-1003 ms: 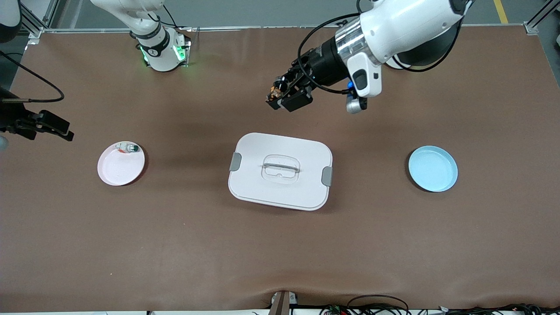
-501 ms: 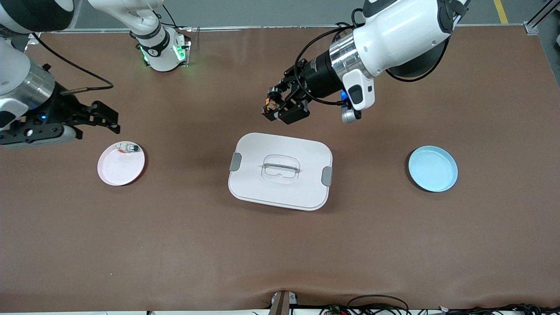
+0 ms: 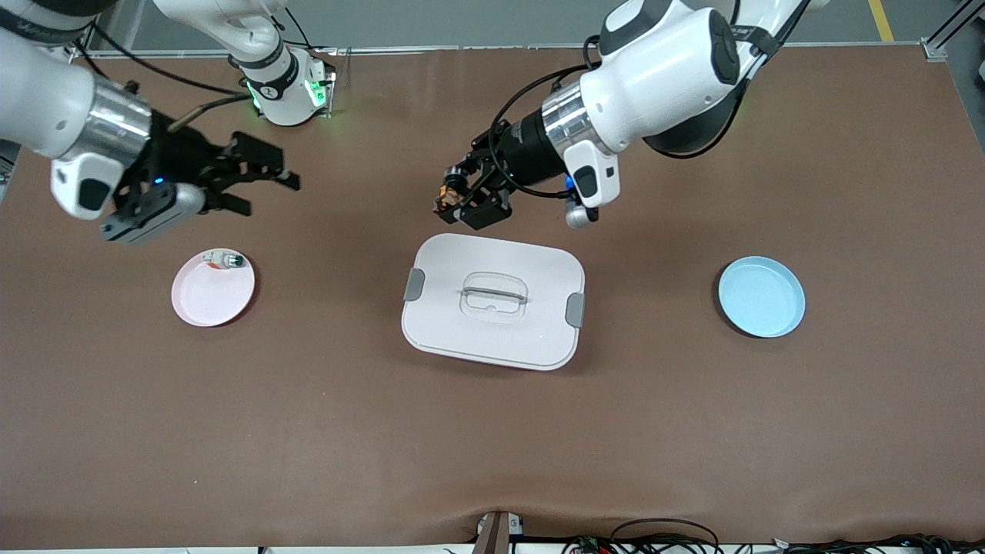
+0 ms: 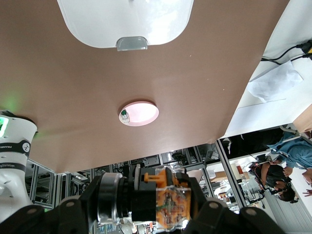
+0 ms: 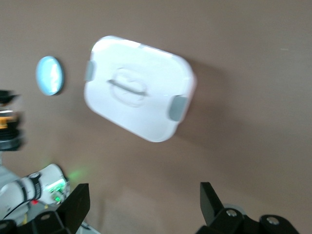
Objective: Transfer orange switch to right arm and place
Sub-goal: 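Carry the switch above the white box while the right gripper approaches, then bring the right gripper to the switch held by the left gripper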
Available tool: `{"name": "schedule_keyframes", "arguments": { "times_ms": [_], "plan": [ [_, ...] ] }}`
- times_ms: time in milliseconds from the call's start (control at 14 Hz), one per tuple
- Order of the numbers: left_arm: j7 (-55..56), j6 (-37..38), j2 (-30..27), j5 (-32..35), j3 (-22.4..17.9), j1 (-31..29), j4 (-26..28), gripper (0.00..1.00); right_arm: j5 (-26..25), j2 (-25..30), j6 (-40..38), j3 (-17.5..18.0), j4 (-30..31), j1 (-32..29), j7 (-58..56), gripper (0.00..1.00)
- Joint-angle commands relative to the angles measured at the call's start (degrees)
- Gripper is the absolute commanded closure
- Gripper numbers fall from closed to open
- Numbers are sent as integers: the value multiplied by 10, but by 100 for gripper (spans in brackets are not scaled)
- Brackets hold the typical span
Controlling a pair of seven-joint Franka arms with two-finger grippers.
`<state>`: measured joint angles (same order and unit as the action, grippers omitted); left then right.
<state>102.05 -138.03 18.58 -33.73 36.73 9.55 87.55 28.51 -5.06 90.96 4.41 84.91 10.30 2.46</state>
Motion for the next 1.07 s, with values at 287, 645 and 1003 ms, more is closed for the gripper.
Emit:
{"name": "schedule_keyframes", "arguments": {
  "times_ms": [287, 645, 1003],
  "plan": [
    [23, -15, 12, 28, -3, 15, -14, 70, 43, 3, 93, -3, 2, 80, 88, 0],
    [26, -15, 11, 28, -3, 14, -12, 69, 52, 3, 170, -4, 24, 130, 204, 0],
    [32, -15, 8, 27, -3, 12, -11, 70, 54, -5, 248, -3, 30, 154, 213, 0]
  ]
}}
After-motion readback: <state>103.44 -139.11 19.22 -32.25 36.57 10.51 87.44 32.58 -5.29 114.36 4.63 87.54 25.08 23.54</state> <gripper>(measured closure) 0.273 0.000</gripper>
